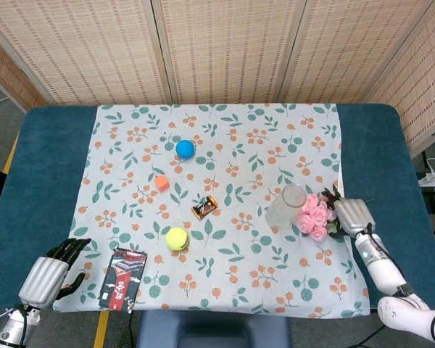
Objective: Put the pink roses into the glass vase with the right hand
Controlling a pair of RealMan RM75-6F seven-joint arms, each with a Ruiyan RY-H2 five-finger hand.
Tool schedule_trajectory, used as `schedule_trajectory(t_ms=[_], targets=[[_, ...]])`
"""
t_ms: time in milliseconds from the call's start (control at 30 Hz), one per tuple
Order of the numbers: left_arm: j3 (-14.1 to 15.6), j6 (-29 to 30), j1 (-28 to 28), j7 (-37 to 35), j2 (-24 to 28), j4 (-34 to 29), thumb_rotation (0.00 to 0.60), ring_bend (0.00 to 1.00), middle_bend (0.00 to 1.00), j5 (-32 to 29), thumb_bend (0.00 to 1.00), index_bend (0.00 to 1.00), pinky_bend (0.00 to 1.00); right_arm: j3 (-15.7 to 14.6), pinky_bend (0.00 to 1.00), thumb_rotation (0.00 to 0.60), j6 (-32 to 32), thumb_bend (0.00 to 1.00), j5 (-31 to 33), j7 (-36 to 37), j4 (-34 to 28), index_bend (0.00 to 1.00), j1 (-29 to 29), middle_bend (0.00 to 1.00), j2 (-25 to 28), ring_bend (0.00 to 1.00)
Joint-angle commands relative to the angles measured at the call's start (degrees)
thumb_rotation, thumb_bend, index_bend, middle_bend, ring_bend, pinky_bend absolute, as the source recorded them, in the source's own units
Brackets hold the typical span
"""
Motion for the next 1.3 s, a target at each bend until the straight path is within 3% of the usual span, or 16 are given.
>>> schedule_trajectory(t_ms=[33,133,300,433,533,700,933,1067,1300], targets=[[0.0,0.1,0.0,-0.1,0.0,0.0,0.600,0.16,0.18,0.0,0.38,0.11,0.37,-0.3,0.82,0.600,-0.2,0.03,2.8,-2.4,2.0,0.17,1.2,0.50,-1.9,0.52],[0.0,0.1,0.0,0.0,0.0,0.0,0.600,0.16,0.18,0.2,0.38,0.11,0.37,-0.7,0.84,0.600,0.4,0.03,4.8,-4.3,3.2,0.27,1.6,0.52,-3.1,0.54],[0.1,-0.2,-0.1,0.1,-0.1,0.1,0.600,0.16,0.18,0.1,0.38,0.11,0.37,-1.2,0.89,0.600,2.6,0.03,6.6,-7.0,4.3,0.53,1.8,0.58,-4.4,0.60],[0.1,-0.3,-0.1,0.1,0.0,0.0,0.600,0.16,0.18,0.1,0.38,0.11,0.37,-1.2,0.99,0.600,5.5,0.03,6.3,-8.2,5.3,0.70,1.6,0.73,-5.6,0.75],[0.1,-0.3,-0.1,0.1,0.0,0.0,0.600,0.16,0.18,0.1,0.38,0.11,0.37,-1.1,1.00,0.600,7.6,0.03,5.2,-7.9,5.5,0.77,1.2,0.83,-5.9,0.84],[0.2,-0.5,-0.2,0.1,-0.1,0.1,0.600,0.16,0.18,0.1,0.38,0.11,0.37,-0.5,1.00,0.600,10.2,0.03,2.9,-5.7,3.9,0.80,0.4,0.92,-4.9,0.93],[0.2,-0.4,-0.1,0.2,-0.1,0.0,0.600,0.16,0.18,0.2,0.38,0.11,0.37,0.4,1.00,0.600,13.2,0.05,-0.8,-1.0,-2.0,0.84,-1.1,0.95,-1.3,0.95],[0.1,-0.3,-0.1,0.0,0.0,-0.1,0.600,0.16,0.18,0.2,0.38,0.11,0.37,0.8,1.00,0.600,16.2,0.07,-4.4,2.3,-10.4,0.84,-3.0,0.95,4.1,0.95],[0.2,0.0,0.0,-0.4,0.1,-0.2,0.600,0.16,0.18,0.4,0.38,0.11,0.37,1.6,1.00,0.600,21.1,0.07,-8.5,9.0,-29.0,0.84,-7.8,0.95,18.6,0.95]])
